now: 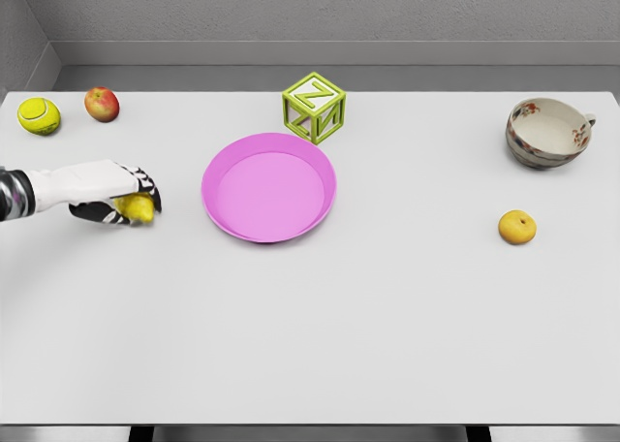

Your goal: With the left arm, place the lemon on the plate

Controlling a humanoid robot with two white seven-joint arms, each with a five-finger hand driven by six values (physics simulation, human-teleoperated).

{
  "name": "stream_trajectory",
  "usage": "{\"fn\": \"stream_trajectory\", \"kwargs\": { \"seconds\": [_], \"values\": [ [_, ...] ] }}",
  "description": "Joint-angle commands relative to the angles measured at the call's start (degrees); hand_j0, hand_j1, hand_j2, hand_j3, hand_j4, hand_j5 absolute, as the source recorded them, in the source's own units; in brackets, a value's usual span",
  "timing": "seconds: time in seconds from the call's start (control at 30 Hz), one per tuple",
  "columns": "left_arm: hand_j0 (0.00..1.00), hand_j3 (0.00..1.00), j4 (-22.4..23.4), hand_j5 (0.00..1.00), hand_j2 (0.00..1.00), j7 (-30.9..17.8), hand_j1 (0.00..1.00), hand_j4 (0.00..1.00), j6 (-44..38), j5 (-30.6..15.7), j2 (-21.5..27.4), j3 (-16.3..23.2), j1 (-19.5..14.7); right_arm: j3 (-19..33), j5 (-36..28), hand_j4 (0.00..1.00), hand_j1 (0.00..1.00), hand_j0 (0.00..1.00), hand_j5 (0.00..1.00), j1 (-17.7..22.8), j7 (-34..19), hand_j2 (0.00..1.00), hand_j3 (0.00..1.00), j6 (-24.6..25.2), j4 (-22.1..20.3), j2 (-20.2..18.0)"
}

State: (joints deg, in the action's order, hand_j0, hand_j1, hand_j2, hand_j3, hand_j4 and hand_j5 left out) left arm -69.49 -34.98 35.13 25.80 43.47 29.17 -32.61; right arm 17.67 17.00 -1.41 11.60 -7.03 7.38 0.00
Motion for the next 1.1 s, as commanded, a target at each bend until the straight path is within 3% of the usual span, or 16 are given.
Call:
{"fn": "stream_trajectory", "kwargs": {
  "seconds": [0.0, 0.33, 0.53, 0.9, 1.07],
  "values": [
    [0.5, 0.5, 0.0, 0.5, 0.5, 0.0, 0.5, 0.5, -0.1, -0.5, 0.0, -0.1, 0.0, 0.0, 0.0, 1.0, 1.0, 1.0, 1.0, 0.0, 0.0, 1.0, 1.0, 0.0, 0.0, 0.0],
    [0.5, 0.5, -0.6, 0.5, 0.5, 0.0, 0.5, 0.5, -0.1, -1.3, -0.9, -1.1, -1.9, 0.0, 0.0, 1.0, 1.0, 1.0, 1.0, 0.0, 0.0, 1.0, 1.0, 0.0, 0.0, 0.0],
    [0.49, 0.49, -0.6, 0.49, 0.49, 0.0, 0.49, 0.49, -0.1, -3.7, -3.8, -1.2, -3.8, 0.0, 0.0, 1.0, 1.0, 1.0, 1.0, 0.0, 0.0, 1.0, 1.0, 0.0, 0.0, 0.0],
    [0.5, 0.5, -2.8, 0.5, 0.5, 0.0, 0.5, 0.5, -0.1, -3.6, -11.0, -0.3, -5.5, 0.0, 0.0, 1.0, 1.0, 1.0, 1.0, 0.0, 0.0, 1.0, 1.0, 0.0, 0.0, 0.0],
    [0.5, 0.5, -6.1, 0.5, 0.5, 0.0, 0.5, 0.5, -0.1, -3.7, -13.6, -0.3, -5.5, 0.0, 0.0, 1.0, 1.0, 1.0, 1.0, 0.0, 0.0, 1.0, 1.0, 0.0, 0.0, 0.0]
  ]
}}
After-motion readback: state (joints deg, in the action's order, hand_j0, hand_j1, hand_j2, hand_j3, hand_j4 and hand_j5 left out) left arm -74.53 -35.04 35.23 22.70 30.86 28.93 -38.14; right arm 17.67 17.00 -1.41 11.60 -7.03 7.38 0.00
